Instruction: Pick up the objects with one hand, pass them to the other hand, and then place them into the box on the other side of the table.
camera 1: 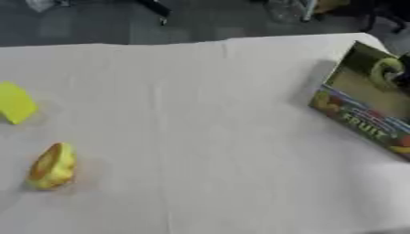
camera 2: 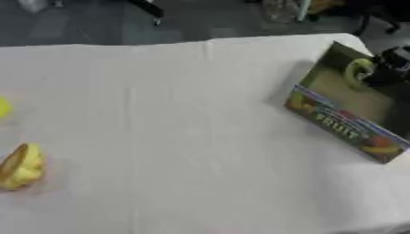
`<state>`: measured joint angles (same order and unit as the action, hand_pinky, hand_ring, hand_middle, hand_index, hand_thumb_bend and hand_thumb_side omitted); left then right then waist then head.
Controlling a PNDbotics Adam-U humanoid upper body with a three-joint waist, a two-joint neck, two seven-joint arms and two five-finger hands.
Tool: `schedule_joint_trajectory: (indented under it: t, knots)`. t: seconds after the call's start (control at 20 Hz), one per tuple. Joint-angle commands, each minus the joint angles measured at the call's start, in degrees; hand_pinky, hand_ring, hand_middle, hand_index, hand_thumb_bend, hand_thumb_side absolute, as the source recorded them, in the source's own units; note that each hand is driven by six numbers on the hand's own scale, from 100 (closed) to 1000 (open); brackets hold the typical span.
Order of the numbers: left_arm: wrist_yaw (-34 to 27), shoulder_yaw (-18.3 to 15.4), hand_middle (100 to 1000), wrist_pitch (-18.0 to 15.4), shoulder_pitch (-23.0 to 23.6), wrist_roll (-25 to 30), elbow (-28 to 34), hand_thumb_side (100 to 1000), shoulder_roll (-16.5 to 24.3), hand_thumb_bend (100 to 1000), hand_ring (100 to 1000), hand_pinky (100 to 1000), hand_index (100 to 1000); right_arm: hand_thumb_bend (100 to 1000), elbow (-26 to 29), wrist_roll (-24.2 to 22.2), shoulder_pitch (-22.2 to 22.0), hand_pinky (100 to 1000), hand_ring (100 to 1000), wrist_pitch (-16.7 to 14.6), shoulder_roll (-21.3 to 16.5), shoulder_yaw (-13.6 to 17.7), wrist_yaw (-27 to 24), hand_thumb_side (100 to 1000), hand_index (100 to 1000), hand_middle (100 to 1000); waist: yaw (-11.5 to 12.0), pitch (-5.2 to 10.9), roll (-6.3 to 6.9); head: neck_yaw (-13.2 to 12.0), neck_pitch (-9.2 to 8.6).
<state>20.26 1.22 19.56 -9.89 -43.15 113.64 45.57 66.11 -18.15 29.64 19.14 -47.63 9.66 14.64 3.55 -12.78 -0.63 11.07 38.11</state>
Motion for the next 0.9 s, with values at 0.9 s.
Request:
schedule_joint_trajectory:
  t: [0.9]
  knots:
    - [-1.2,-0.6,593,8.2,0.3,-2.1,1.0,658,1.1,1000,633,665,774,100,7.4,11.0,2.6,847,984,0.2,-0.2,5.8,-3.1,567,933,817,-0.3,-0.38,1.05,-4.4,1.44]
